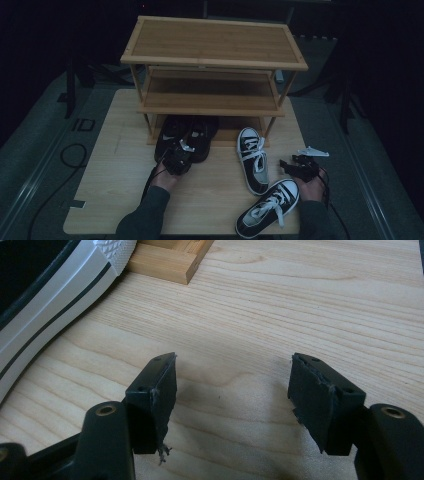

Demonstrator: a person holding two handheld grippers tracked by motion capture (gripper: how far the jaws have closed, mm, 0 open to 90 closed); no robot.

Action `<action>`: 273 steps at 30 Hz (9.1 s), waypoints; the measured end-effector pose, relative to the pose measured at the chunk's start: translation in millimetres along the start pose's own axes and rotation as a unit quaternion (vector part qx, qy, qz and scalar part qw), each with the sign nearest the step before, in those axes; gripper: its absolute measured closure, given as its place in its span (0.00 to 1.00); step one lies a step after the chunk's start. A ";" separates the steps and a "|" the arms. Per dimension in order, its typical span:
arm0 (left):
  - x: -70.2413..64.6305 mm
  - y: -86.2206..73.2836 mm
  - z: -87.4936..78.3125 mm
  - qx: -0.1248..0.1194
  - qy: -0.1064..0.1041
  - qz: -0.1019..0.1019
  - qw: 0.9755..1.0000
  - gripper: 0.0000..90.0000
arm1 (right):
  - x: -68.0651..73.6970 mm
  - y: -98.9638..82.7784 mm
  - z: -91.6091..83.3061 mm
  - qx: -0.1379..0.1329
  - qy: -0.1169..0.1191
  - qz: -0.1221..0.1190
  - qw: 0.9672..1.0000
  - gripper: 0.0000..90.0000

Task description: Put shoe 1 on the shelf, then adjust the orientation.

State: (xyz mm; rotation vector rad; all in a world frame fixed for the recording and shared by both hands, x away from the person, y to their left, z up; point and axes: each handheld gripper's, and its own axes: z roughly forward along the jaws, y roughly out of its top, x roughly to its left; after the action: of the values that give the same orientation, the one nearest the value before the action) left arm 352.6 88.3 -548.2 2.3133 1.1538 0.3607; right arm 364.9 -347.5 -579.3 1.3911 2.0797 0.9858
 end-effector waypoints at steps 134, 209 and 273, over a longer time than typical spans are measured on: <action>54.4 -15.1 -13.5 -0.015 0.079 -0.062 0.995 1.00 | 0.2 0.0 0.0 0.000 0.000 0.000 1.000 0.39; 76.0 -74.0 -42.4 -0.056 0.065 -0.053 0.995 0.62 | 0.0 0.0 0.1 0.000 0.000 -0.002 1.000 0.39; 74.1 -76.2 -35.3 -0.044 0.049 -0.055 0.996 0.62 | 81.2 71.3 -53.5 0.070 0.093 -0.097 0.988 0.63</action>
State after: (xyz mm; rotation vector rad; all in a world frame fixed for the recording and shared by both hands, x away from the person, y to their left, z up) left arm 330.9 197.3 -561.7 2.1661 1.2821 0.4796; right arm 338.6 -272.7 -488.6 1.1696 2.4123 0.9341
